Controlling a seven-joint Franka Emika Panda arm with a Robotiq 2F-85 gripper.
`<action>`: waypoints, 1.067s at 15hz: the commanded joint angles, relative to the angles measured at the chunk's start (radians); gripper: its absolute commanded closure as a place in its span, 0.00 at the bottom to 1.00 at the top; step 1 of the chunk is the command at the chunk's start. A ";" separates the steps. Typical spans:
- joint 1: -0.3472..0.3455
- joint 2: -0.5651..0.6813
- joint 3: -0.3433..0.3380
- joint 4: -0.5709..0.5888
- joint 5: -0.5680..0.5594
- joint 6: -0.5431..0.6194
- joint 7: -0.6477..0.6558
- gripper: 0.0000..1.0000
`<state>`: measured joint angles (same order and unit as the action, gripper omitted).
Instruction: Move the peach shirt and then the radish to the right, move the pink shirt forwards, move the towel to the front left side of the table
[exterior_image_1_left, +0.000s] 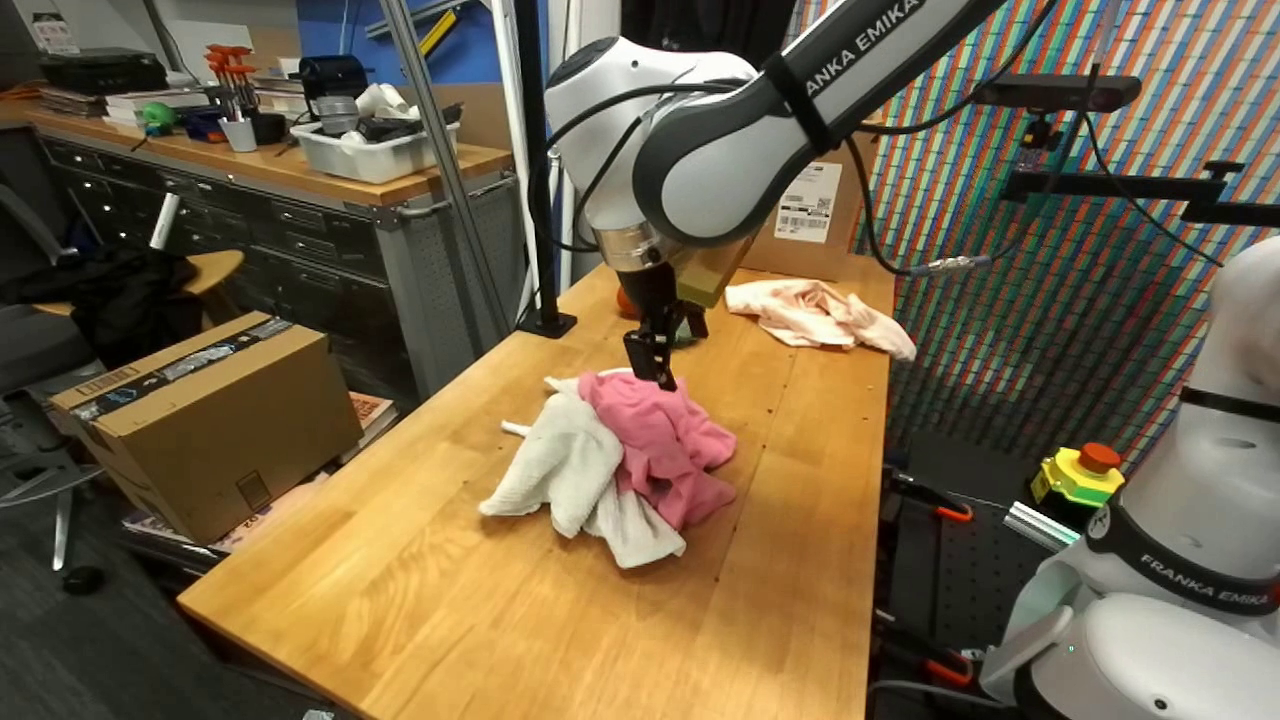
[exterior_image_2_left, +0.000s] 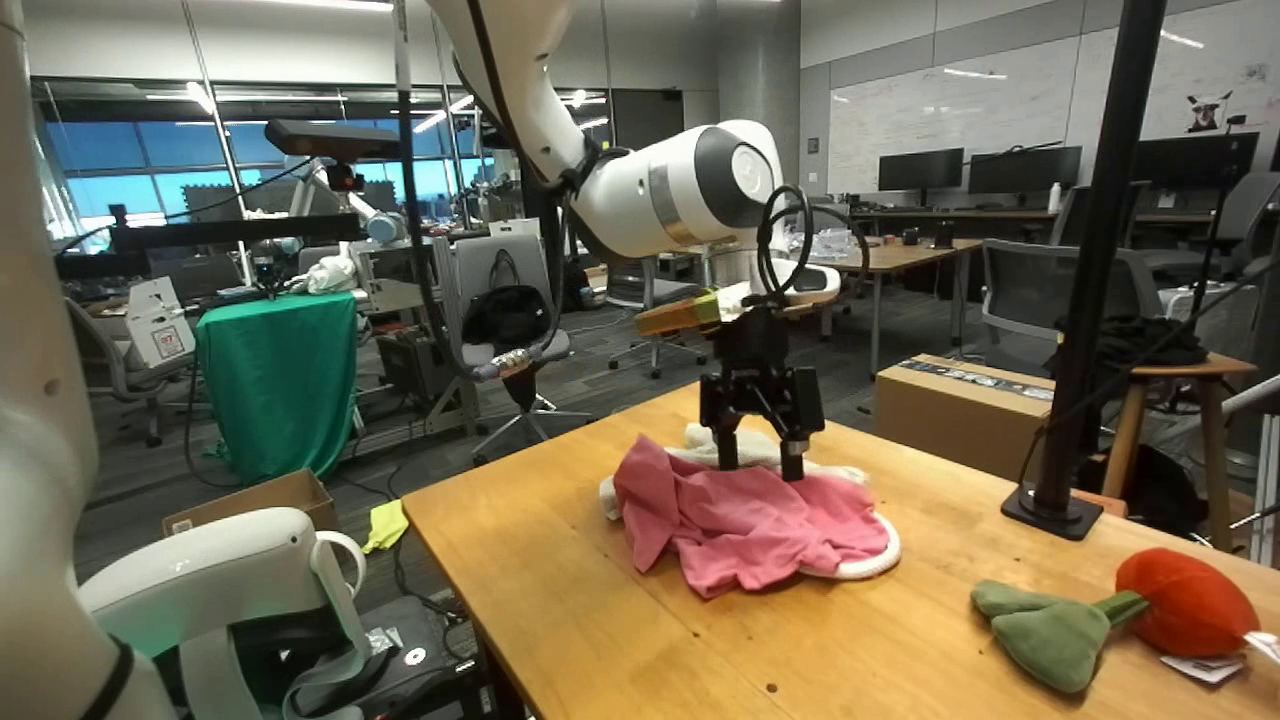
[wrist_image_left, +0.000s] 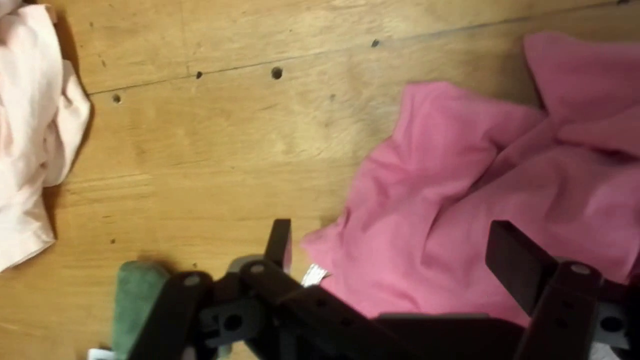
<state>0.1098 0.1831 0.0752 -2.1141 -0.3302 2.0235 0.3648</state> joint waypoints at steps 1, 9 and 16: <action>0.004 -0.031 0.027 -0.065 0.088 0.034 -0.184 0.00; 0.007 -0.006 0.075 -0.052 0.229 0.035 -0.484 0.00; 0.011 0.016 0.093 -0.043 0.336 0.023 -0.592 0.00</action>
<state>0.1176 0.1901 0.1598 -2.1674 -0.0352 2.0504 -0.1816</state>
